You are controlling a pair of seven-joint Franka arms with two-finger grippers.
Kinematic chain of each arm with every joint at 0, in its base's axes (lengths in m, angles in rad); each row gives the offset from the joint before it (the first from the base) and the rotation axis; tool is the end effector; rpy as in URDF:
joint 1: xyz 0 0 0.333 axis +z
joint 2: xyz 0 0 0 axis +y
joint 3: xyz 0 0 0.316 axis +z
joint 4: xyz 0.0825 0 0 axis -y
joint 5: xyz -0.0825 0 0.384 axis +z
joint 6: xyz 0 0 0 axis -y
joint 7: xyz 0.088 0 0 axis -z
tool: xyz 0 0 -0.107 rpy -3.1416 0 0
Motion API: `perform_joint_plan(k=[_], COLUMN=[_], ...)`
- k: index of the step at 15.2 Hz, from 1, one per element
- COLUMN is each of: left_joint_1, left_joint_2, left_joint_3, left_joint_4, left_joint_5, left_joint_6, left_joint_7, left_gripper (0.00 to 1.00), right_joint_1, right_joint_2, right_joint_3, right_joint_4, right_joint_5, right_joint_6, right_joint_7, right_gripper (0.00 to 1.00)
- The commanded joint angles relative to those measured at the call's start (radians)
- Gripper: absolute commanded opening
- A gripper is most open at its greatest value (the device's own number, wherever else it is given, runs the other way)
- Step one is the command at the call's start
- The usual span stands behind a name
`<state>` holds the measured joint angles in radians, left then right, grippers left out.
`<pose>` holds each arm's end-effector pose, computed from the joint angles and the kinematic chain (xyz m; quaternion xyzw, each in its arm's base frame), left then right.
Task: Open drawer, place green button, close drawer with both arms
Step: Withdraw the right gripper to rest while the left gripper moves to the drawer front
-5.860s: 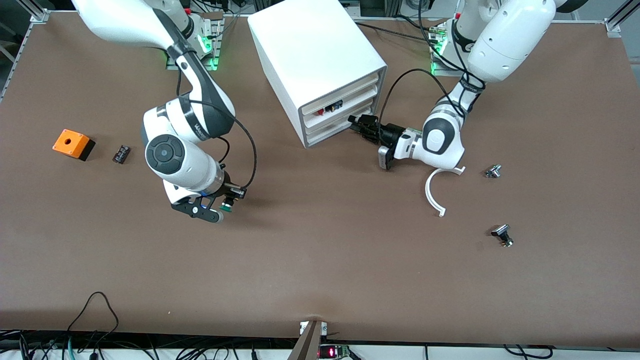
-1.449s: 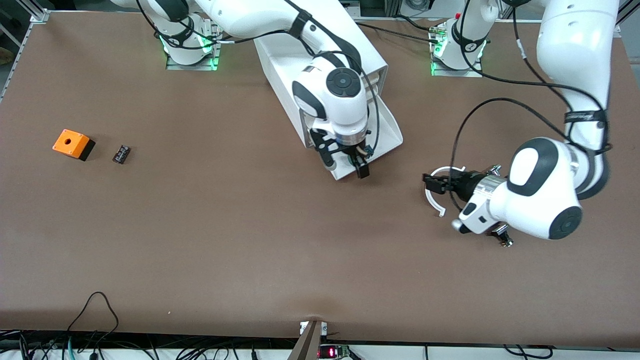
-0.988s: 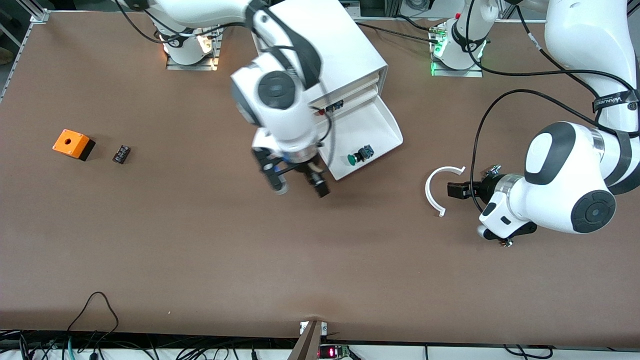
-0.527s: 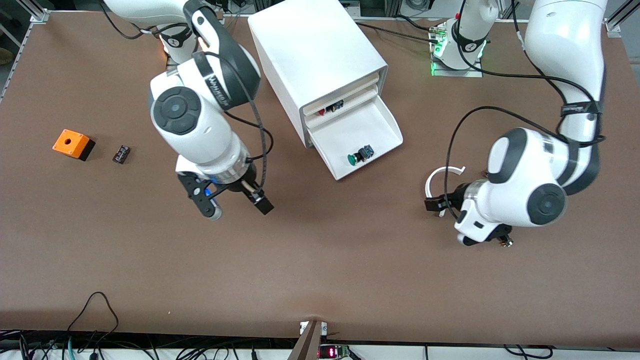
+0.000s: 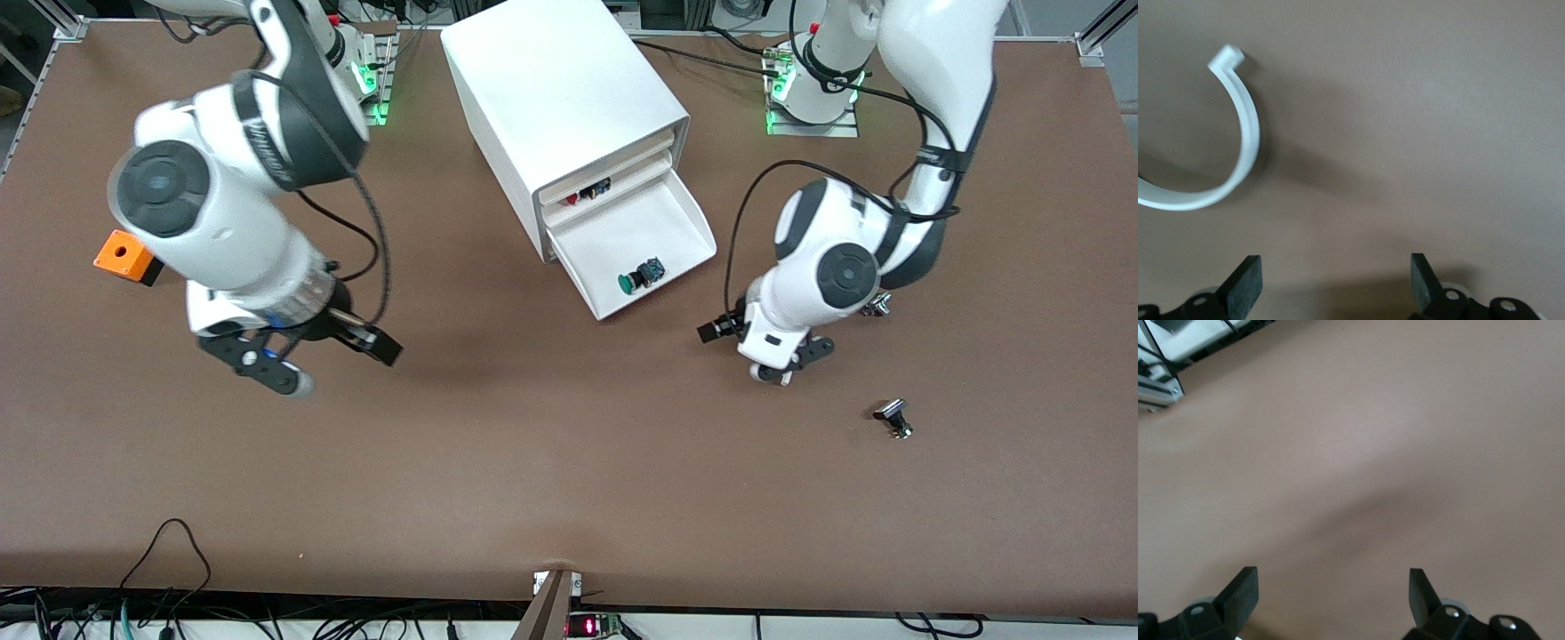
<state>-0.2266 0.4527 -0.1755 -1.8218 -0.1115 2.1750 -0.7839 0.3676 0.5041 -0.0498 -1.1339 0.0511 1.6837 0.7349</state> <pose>0.5865 -0.2460 0.2848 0.9688 0.2286 -0.0854 0.0423 0.6665 0.2339 0.5238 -0.9782 0.2059 -0.0132 0.0233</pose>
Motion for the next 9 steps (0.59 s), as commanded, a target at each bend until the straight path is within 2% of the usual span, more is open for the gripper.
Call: perform_joint_plan(k=[1,2,4,9], left_joint_1=[-0.002,-0.003,-0.049,-0.12], left_joint_2=[-0.036,-0.032,-0.02,0.02], left_joint_3=[0.004,0.004,0.005,0.005], left_joint_4=[-0.065,-0.067,-0.065,-0.07], left_joint_5=[0.035,0.035,0.035,0.035], left_joint_6=[0.051,0.052,0.061,0.123], left_joint_7=[-0.051,-0.069,-0.138,-0.221], left_gripper=[0.72,0.64,0.63,0.65], right_joint_1=[-0.11,-0.146,-0.243,-0.337], right_joint_2=[-0.09,-0.119,-0.195,-0.379], right_joint_3=[0.062,0.085,0.148,0.159], right_joint_4=[-0.07,-0.088,-0.162,-0.348], right_joint_5=[-0.022,-0.028,-0.039,-0.05], right_joint_6=[-0.062,-0.068,-0.067,-0.056], right_joint_7=[-0.188,-0.233,-0.329,-0.531], right_gripper=[1.0,1.0,1.0,1.0])
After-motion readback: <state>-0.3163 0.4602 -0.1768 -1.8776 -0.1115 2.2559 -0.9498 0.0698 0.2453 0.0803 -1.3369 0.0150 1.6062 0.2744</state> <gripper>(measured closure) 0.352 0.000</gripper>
